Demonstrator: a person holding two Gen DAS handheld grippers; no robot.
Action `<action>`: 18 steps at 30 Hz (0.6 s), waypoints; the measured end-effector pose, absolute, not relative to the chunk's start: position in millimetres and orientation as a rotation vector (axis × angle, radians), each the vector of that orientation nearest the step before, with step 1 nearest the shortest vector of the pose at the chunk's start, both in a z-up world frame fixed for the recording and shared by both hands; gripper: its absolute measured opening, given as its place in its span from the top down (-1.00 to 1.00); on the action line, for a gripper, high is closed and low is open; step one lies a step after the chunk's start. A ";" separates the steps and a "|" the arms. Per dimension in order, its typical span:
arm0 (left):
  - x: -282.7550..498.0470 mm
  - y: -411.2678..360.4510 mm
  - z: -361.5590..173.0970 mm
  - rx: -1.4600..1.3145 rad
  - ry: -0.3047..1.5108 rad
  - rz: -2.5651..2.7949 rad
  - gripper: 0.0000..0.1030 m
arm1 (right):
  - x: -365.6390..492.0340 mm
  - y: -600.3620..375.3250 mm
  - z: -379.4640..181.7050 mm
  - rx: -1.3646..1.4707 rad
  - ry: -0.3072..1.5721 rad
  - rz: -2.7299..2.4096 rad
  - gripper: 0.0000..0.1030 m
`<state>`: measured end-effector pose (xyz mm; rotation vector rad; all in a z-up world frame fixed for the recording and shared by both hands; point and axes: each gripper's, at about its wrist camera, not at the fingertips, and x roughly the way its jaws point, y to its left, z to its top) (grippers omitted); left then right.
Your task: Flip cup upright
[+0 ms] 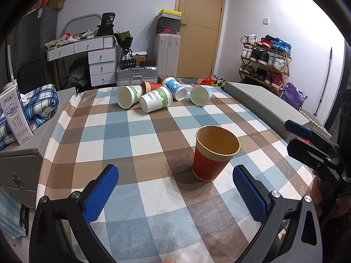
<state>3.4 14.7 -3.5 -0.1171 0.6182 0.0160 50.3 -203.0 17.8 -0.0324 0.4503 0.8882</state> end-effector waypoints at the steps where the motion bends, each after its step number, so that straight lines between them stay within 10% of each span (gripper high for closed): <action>1: 3.4 14.6 -3.4 -0.117 0.617 0.015 -0.97 | 50.4 -202.9 17.8 -0.034 0.451 0.889 -1.00; 18: 3.6 14.1 -3.6 -0.117 0.619 0.016 -0.97 | 52.1 -205.9 18.0 -0.020 0.445 0.886 -1.00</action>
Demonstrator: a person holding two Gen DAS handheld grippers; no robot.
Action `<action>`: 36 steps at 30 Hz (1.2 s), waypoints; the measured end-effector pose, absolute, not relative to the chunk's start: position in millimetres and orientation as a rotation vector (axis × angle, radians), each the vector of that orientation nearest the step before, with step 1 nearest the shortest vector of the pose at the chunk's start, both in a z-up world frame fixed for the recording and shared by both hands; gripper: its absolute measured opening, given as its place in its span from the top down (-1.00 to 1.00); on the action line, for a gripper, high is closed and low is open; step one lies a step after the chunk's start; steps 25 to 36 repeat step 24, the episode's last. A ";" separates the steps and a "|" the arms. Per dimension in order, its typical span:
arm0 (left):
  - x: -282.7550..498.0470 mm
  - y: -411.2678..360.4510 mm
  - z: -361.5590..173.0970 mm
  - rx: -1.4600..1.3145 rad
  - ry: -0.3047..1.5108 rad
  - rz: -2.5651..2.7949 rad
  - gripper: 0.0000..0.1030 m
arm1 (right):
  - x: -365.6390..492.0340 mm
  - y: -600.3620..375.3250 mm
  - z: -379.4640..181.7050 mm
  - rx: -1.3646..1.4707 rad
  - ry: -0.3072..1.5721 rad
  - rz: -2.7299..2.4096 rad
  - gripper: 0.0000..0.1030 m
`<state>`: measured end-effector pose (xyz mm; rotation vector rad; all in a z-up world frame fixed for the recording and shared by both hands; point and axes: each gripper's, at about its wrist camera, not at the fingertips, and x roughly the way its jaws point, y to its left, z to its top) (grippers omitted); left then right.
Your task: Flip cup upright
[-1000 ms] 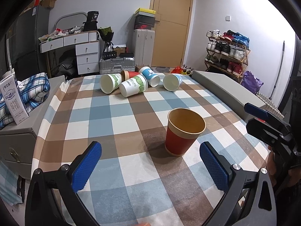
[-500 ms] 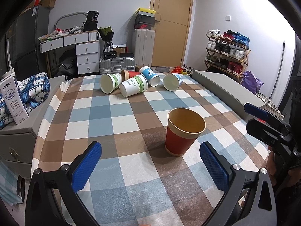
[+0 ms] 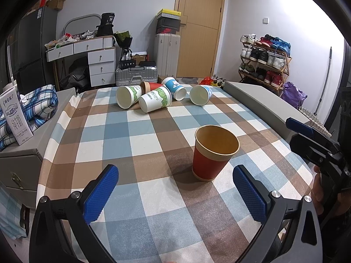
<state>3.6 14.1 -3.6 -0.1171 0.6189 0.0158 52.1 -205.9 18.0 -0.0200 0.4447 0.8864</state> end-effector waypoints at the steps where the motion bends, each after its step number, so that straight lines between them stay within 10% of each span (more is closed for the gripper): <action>1: 3.6 13.9 -3.5 -0.117 0.618 0.016 -0.97 | 52.2 -206.0 17.9 -0.019 0.446 0.886 -1.00; 36: 4.4 13.6 -4.3 -0.126 0.632 0.018 -0.97 | 52.3 -205.2 16.4 -0.032 0.455 0.887 -1.00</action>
